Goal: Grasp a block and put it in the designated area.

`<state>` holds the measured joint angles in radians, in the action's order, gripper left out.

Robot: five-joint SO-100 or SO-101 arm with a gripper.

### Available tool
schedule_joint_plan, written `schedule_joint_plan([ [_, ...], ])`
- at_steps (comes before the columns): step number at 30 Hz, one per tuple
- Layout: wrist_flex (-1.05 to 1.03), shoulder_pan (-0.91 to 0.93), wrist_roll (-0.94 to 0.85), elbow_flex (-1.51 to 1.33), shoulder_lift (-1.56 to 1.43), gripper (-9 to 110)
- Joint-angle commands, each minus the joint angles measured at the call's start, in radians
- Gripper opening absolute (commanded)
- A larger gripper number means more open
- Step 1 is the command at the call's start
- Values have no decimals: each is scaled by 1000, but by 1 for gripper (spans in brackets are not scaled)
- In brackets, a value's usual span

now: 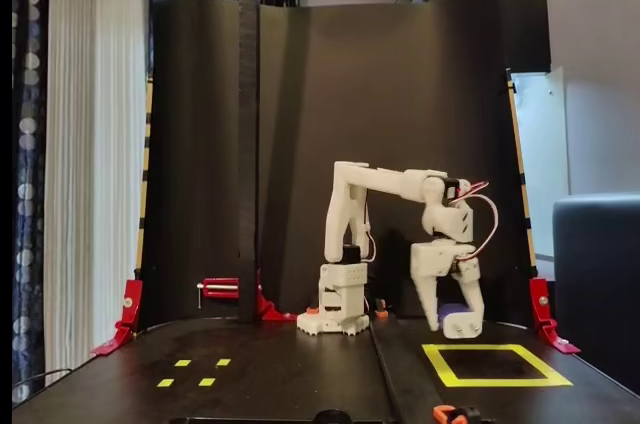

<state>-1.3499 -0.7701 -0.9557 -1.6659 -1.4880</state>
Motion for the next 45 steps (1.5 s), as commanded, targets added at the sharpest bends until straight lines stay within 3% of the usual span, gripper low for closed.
schedule_joint_plan([
  [1,14,-46,28,3,-29,20],
  [45,186,-104,92,5,250,20],
])
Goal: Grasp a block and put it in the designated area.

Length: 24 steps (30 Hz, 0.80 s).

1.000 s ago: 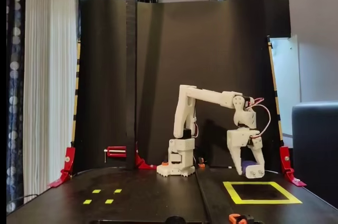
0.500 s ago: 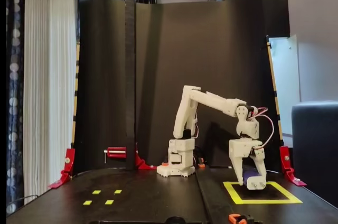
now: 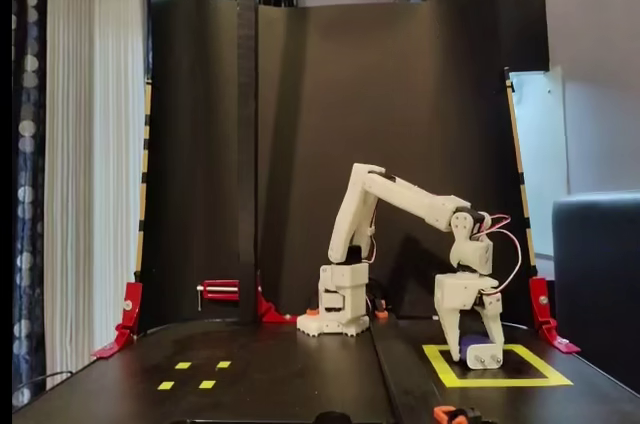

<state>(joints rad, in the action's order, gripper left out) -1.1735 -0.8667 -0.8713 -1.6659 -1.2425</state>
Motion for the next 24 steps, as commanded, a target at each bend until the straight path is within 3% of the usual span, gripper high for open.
schedule_joint_plan([
  [1,9,-6,8,5,5,20],
  [7,-5,-3,8,5,-2,21],
  [15,-32,5,6,14,-26,41],
  [24,-48,8,2,29,-28,42],
])
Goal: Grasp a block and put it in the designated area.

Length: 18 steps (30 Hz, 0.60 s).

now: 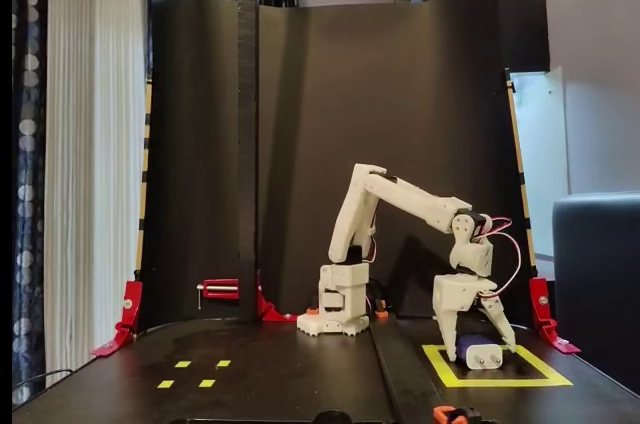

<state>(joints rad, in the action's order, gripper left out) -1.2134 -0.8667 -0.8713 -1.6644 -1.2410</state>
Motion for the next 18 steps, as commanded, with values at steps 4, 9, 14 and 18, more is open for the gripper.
schedule_joint_plan([
  [4,-49,17,0,57,-48,42],
  [9,-138,37,-6,121,-98,42],
  [14,-252,49,-20,189,-155,42],
  [18,-331,57,-29,233,-201,42],
])
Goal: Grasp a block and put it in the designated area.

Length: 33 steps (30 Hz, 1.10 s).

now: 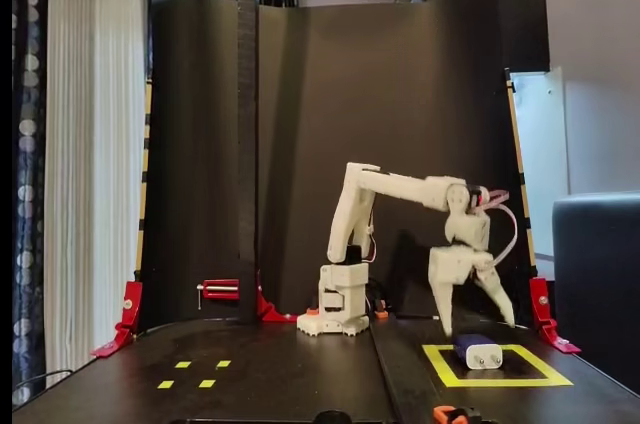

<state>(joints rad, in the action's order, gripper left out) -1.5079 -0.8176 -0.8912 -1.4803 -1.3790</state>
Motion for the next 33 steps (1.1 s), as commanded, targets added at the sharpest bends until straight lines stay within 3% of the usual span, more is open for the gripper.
schedule_joint_plan([
  [1,-54,8,-11,55,-74,42],
  [12,-94,14,-20,61,-130,41],
  [27,-109,31,-17,97,-133,2],
  [33,-109,34,-15,100,-133,0],
])
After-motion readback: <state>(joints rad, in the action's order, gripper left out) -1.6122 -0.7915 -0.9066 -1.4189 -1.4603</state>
